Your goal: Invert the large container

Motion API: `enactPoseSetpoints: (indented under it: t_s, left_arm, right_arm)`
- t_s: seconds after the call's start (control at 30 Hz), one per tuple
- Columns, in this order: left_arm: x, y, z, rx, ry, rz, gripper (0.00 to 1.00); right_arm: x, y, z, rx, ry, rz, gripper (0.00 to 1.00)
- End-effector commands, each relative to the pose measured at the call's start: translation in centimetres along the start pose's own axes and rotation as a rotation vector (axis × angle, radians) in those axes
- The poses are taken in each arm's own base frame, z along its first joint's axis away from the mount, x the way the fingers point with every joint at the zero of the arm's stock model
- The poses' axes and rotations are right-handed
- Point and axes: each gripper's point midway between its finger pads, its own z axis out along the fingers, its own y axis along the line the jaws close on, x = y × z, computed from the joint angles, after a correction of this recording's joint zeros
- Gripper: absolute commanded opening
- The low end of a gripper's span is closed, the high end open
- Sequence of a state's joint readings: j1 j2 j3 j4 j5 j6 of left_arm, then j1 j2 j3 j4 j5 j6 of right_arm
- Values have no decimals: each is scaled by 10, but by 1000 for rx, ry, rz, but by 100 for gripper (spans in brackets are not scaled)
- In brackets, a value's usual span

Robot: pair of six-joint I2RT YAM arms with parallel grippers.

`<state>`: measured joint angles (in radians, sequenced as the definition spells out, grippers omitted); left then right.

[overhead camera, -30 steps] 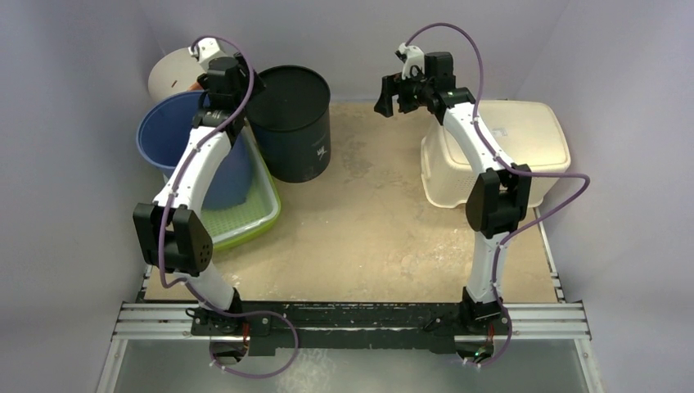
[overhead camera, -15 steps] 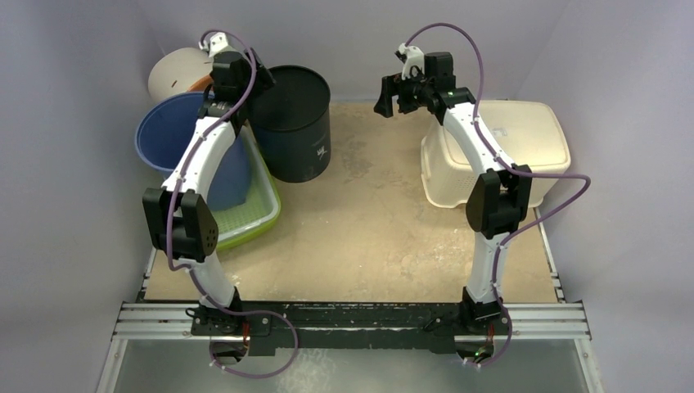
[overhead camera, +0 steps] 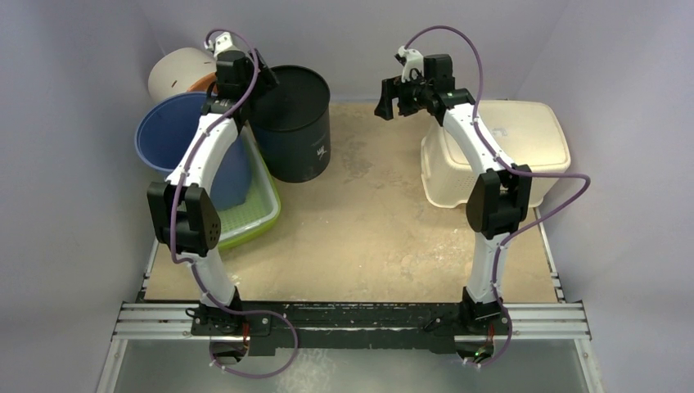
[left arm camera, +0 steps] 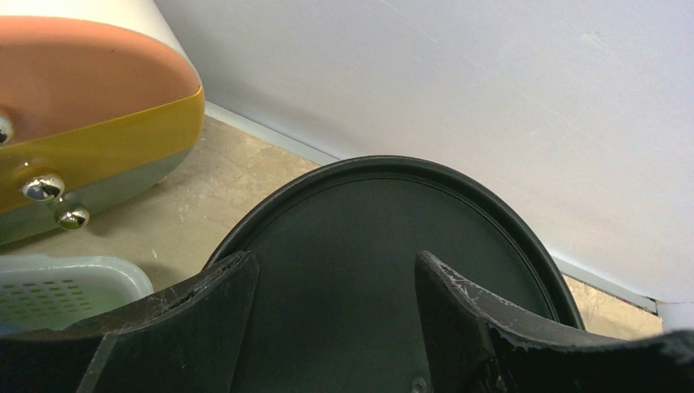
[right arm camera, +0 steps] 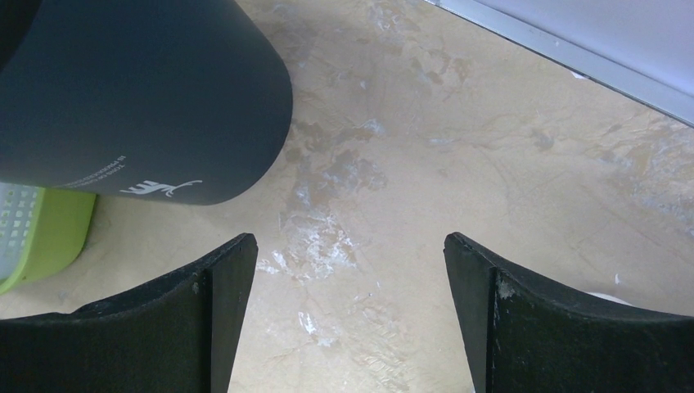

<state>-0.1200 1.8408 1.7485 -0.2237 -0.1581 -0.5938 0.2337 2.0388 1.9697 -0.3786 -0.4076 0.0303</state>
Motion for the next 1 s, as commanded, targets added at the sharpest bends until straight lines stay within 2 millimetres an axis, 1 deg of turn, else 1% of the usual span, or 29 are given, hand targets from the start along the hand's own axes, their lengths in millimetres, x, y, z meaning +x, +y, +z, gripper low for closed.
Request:
enactPoseSetpoints:
  t_s: [0.0,0.07,0.2,0.23,0.33,0.43,0.53,0.7,0.8,0.9,0.97]
  left_arm:
    - [6,-16,2,86,40,-37,69]
    - [-8,-28,-4,127,15,-26,69]
    - [-44,-53,-27,221,-61,-21,73]
    - [-54,-59,-35,241,-85,-22,73]
    - [-81,-71,-60,279,-148,-19,73]
    - [-106,-74,-88,281,-208,-15,74]
    - [-115,-60,-109,209,-236,5,74]
    - [-122,-14,-148,4,-273,59,74]
    - [-123,7,-174,-80,-287,64,74]
    - [-116,26,-195,-156,-269,78,71]
    - [-104,37,-200,-186,-234,94,66]
  right_arm:
    - [-45,5,-34,49,-100,-61,87]
    - [-48,2,-37,72,-103,-70,89]
    - [-52,9,-44,72,-105,-77,91]
    - [-55,14,-48,69,-113,-83,91]
    - [-56,30,-52,46,-117,-99,91]
    - [-54,58,-51,-8,-109,-120,91]
    - [-54,92,-51,-71,-103,-154,90]
    - [-52,151,-48,-217,-89,-193,90]
    - [-47,182,-44,-269,-73,-215,89]
    - [-45,205,-45,-316,-74,-221,89]
    - [-42,211,-47,-338,-71,-214,88]
